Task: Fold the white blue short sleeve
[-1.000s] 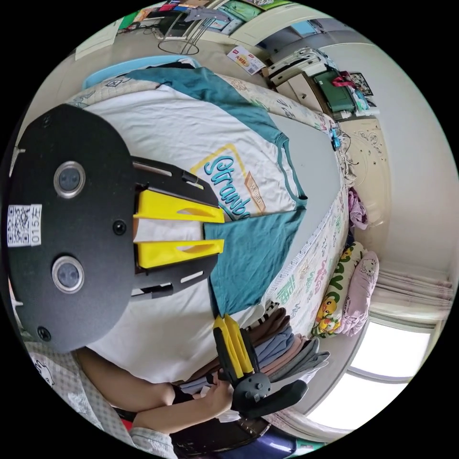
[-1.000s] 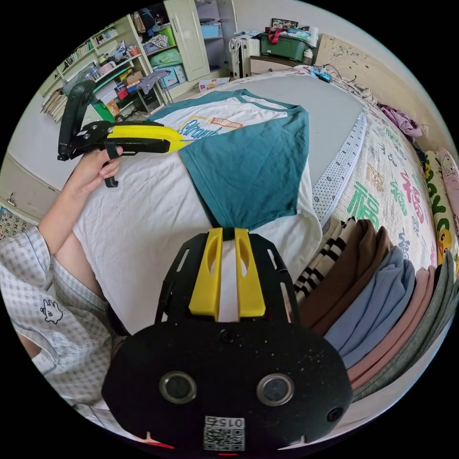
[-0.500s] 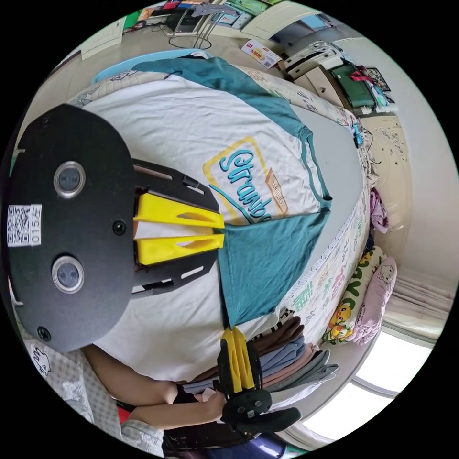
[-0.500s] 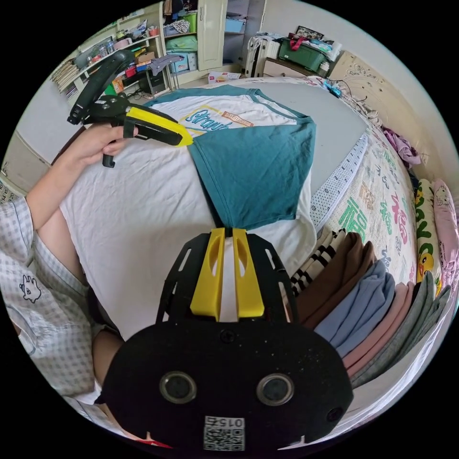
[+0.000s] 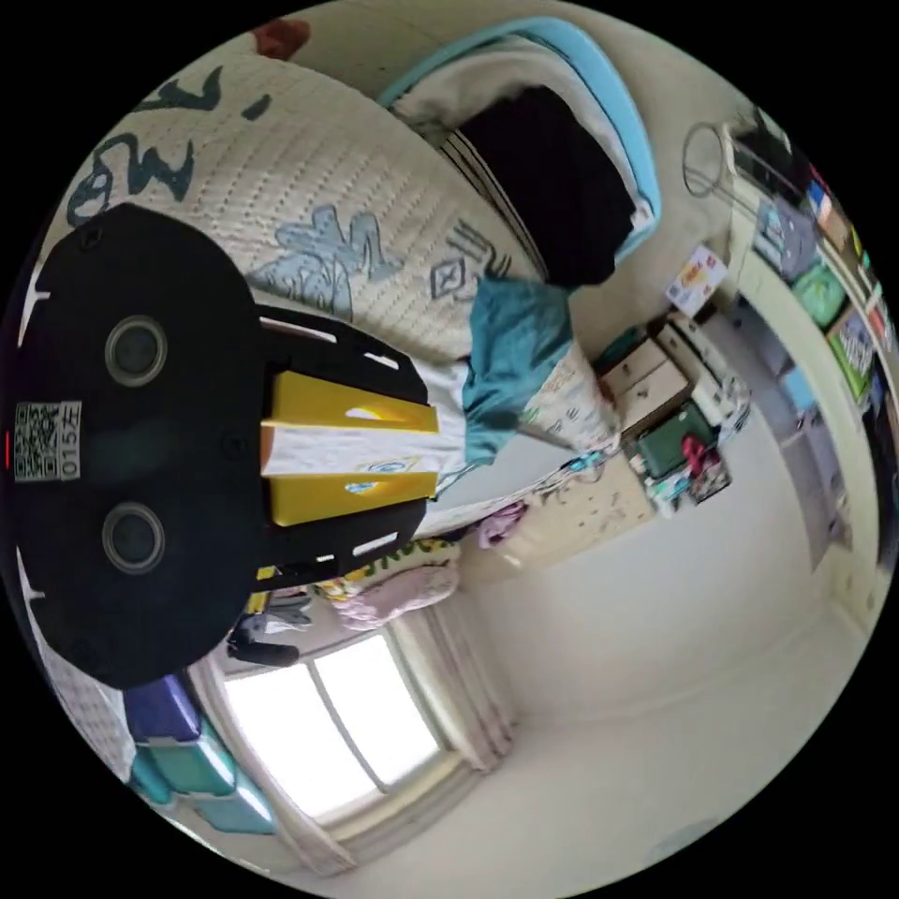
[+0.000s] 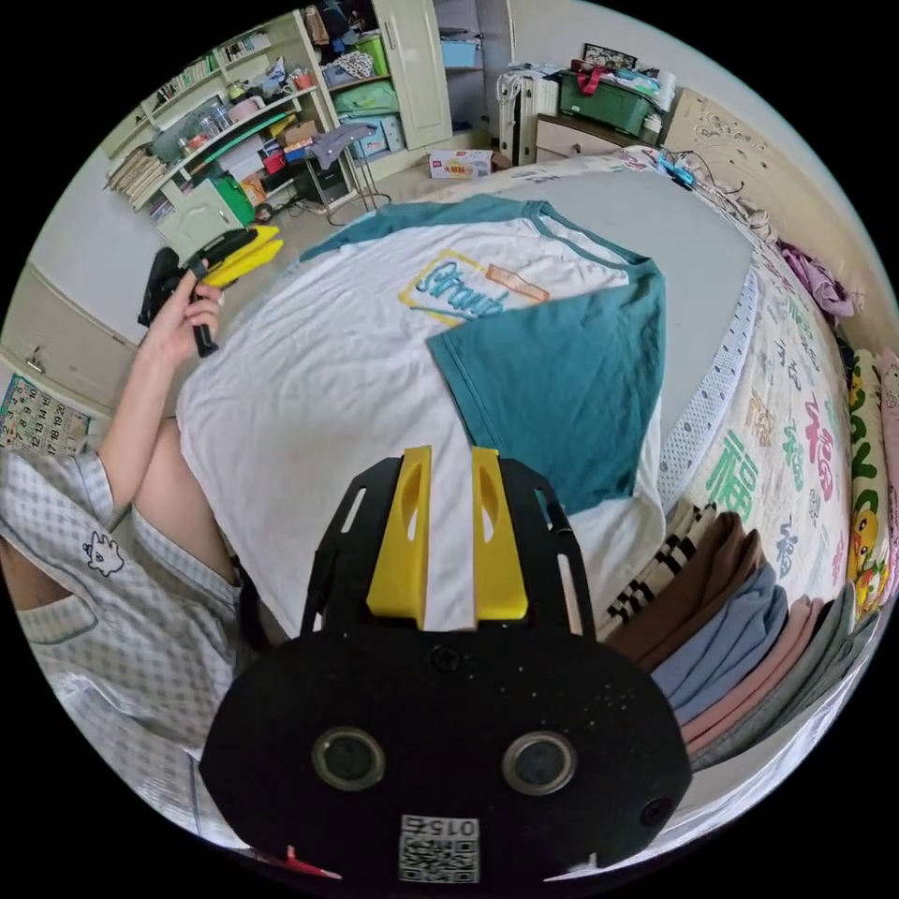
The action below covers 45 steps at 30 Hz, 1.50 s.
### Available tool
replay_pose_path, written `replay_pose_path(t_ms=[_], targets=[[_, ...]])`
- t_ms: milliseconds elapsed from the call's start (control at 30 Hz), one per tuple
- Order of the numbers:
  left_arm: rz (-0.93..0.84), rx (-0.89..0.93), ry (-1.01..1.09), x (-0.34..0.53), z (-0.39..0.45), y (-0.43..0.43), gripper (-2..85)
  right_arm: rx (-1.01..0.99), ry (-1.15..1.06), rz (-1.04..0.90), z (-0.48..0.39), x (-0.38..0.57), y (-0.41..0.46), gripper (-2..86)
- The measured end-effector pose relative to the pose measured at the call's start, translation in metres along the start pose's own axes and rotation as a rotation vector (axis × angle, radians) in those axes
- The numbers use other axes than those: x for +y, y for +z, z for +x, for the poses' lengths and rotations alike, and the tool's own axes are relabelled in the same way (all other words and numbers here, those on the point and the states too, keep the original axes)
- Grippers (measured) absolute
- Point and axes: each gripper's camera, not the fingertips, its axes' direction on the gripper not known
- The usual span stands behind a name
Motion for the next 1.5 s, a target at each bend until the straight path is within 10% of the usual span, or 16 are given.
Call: replay_pose_path(t_ms=[333, 600, 1000, 1500], targets=[[-0.051, -0.292, -0.046, -0.105, -0.036, 0.006, 6.5, -0.072, -0.217, 0.102, -0.063, -0.194, 0.090, 7.2], [-0.054, 0.060, -0.261, -0.081, -0.030, -0.004, -0.4, 0.024, -0.321, -0.099, -0.113, -0.319, 0.232, 8.3], [-0.043, 0.113, -0.371, -0.062, -0.032, -0.010, -0.7, 0.376, -0.407, -0.387, -0.133, -0.325, 0.388, 10.4], [-0.036, -0.037, 0.125, -0.029, 0.082, 0.002, -0.6, 0.147, -0.051, 0.253, 0.055, -0.214, 0.110, -1.0]])
